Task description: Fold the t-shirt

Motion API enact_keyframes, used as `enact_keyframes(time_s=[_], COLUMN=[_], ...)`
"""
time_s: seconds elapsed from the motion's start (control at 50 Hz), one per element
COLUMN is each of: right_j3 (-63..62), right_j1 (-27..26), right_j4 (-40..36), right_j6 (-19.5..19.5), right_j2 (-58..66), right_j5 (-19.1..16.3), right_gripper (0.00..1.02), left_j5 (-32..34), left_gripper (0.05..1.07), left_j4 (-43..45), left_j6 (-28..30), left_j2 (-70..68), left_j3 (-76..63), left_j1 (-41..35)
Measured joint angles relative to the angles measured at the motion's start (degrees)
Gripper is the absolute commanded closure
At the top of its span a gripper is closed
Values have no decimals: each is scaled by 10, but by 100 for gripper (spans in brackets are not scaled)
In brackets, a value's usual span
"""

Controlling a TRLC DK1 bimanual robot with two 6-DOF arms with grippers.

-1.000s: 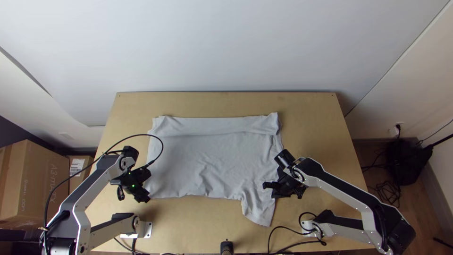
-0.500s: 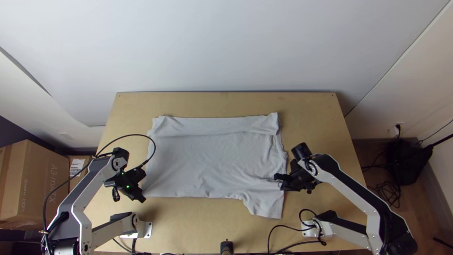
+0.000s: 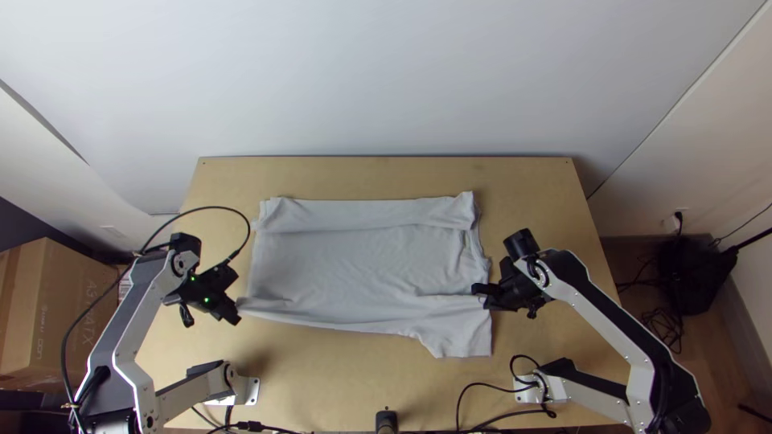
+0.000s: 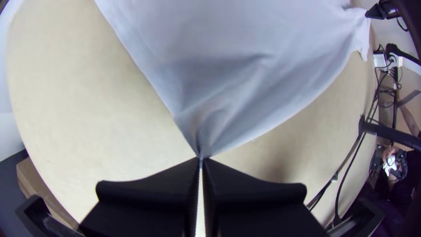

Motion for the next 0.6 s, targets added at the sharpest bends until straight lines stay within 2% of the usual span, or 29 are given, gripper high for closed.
enact_keyframes(time_s=[0.26, 0.46, 0.6], right_j3=[58, 101, 130], right_j1=[0, -2, -10], right_j4=[5, 64, 79], right_j6=[-3, -16, -25], right_j2=[3, 7, 36], right_j5=[11, 32, 37], right_gripper=[100, 100, 100], left_j5=[13, 22, 26], left_gripper=[104, 104, 104], left_j4=[10, 25, 33], left_j6=[-23, -49, -64], left_j2=[36, 91, 135], left_j3=[70, 138, 199], left_j1=[-12, -18, -24])
